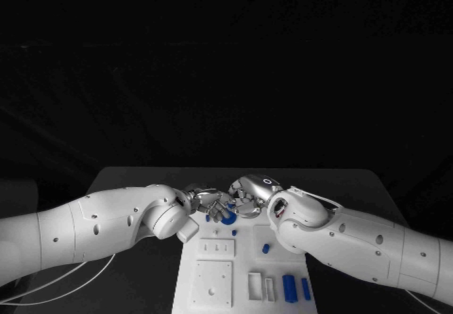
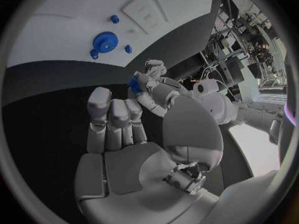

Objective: Assemble the parts on the task board

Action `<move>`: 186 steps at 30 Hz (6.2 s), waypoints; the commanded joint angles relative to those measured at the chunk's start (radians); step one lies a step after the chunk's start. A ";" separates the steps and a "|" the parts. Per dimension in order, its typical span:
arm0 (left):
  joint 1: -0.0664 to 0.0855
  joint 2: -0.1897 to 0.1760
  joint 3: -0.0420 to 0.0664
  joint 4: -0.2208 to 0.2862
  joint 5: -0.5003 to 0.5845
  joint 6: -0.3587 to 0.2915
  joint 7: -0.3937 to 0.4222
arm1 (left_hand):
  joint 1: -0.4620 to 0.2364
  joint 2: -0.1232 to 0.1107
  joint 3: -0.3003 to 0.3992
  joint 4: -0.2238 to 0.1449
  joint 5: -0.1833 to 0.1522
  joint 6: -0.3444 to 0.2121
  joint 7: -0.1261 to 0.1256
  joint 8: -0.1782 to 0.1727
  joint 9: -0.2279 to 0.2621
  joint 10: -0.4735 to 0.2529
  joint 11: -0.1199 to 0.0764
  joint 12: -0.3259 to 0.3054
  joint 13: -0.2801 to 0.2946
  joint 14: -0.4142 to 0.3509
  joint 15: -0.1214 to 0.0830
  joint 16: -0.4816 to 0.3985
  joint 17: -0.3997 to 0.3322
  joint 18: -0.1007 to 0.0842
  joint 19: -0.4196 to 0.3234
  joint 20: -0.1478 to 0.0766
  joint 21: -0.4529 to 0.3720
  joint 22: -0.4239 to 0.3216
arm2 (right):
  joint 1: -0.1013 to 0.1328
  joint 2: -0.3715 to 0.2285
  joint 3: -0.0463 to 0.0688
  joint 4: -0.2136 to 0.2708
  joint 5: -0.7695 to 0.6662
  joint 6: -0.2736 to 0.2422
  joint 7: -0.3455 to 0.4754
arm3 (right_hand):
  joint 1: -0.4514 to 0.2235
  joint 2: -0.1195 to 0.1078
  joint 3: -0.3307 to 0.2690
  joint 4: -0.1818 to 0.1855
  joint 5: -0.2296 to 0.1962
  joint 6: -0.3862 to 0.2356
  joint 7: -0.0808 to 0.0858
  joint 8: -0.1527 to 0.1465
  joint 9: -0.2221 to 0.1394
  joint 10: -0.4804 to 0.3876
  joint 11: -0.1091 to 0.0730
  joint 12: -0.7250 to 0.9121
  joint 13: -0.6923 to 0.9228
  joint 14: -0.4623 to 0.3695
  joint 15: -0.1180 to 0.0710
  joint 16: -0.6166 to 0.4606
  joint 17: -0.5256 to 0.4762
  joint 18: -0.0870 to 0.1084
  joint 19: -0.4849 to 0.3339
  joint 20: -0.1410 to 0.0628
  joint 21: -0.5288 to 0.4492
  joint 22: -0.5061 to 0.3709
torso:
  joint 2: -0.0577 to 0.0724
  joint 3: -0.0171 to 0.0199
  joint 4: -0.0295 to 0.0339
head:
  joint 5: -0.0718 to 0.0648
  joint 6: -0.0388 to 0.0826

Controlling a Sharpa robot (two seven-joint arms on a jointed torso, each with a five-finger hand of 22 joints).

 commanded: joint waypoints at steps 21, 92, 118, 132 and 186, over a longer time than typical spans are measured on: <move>0.003 0.000 0.004 0.007 -0.004 0.028 0.008 | 0.050 0.012 0.025 -0.021 -0.010 0.041 -0.013 0.013 0.006 0.021 -0.014 0.030 0.023 0.000 -0.006 0.026 -0.008 -0.001 -0.011 -0.011 0.011 0.014 | -0.003 0.000 -0.003 -0.001 -0.010 0.037 -0.010 | 0.003 0.010 0.007 -0.002 0.002 0.096 0.048 0.003 0.014 0.007 -0.001 0.003 0.000 0.003 -0.001 -0.008 0.000 0.058 0.003 0.003 0.003 0.015 | 0.001 -0.0005 0.0000 | -0.001 -0.003; 0.001 -0.041 -0.053 0.057 -0.615 -0.062 -0.148 | 0.005 0.008 0.210 -0.025 0.047 0.220 -0.105 0.109 0.193 0.134 -0.126 0.369 0.260 0.105 -0.133 0.356 0.039 -0.007 0.084 -0.125 0.236 0.023 | 0.015 -0.180 0.068 -0.137 0.426 -0.196 0.298 | -0.067 -0.093 -0.224 0.064 0.234 -0.138 0.131 -0.118 -0.032 -0.145 0.079 -0.088 -0.109 -0.060 0.074 -0.061 -0.017 0.058 -0.080 0.012 -0.072 0.003 | -0.003 0.0038 0.0047 | 0.020 -0.041; -0.110 0.009 -0.052 0.019 -0.800 -0.090 -0.227 | -0.022 0.019 0.241 -0.024 0.097 0.246 -0.140 0.104 0.330 0.087 -0.166 0.808 0.533 0.208 -0.239 0.599 0.130 0.080 0.230 -0.189 0.522 -0.008 | 0.022 -0.160 0.069 -0.159 0.442 -0.172 0.284 | -0.066 -0.081 -0.237 0.059 0.279 -0.138 0.131 -0.116 -0.034 -0.145 0.078 -0.080 -0.119 -0.059 0.073 -0.060 -0.017 0.058 -0.080 0.011 -0.074 0.007 | -0.003 0.0040 0.0035 | 0.018 -0.086; -0.142 0.024 -0.052 0.000 -0.856 -0.114 -0.220 | -0.040 -0.003 0.331 -0.020 0.039 0.252 -0.143 0.103 0.340 0.084 -0.169 0.821 0.528 0.215 -0.242 0.599 0.134 0.089 0.231 -0.186 0.540 -0.028 | 0.022 -0.155 0.069 -0.163 0.441 -0.173 0.282 | -0.065 -0.078 -0.239 0.058 0.301 -0.138 0.131 -0.116 -0.035 -0.146 0.078 -0.077 -0.123 -0.059 0.073 -0.059 -0.017 0.058 -0.078 0.011 -0.075 0.009 | -0.002 0.0046 0.0035 | 0.014 -0.097; -0.169 0.053 -0.052 -0.038 -0.830 -0.073 -0.222 | -0.087 0.012 0.349 -0.018 0.009 0.258 -0.141 0.106 0.324 0.086 -0.167 0.831 0.517 0.216 -0.238 0.599 0.136 0.093 0.223 -0.184 0.557 -0.048 | 0.022 -0.144 0.069 -0.169 0.441 -0.164 0.276 | -0.060 -0.070 -0.235 0.057 0.335 -0.139 0.131 -0.115 -0.037 -0.146 0.078 -0.072 -0.130 -0.057 0.074 -0.058 -0.017 0.058 -0.076 0.011 -0.076 0.011 | -0.002 0.0047 0.0039 | 0.009 -0.104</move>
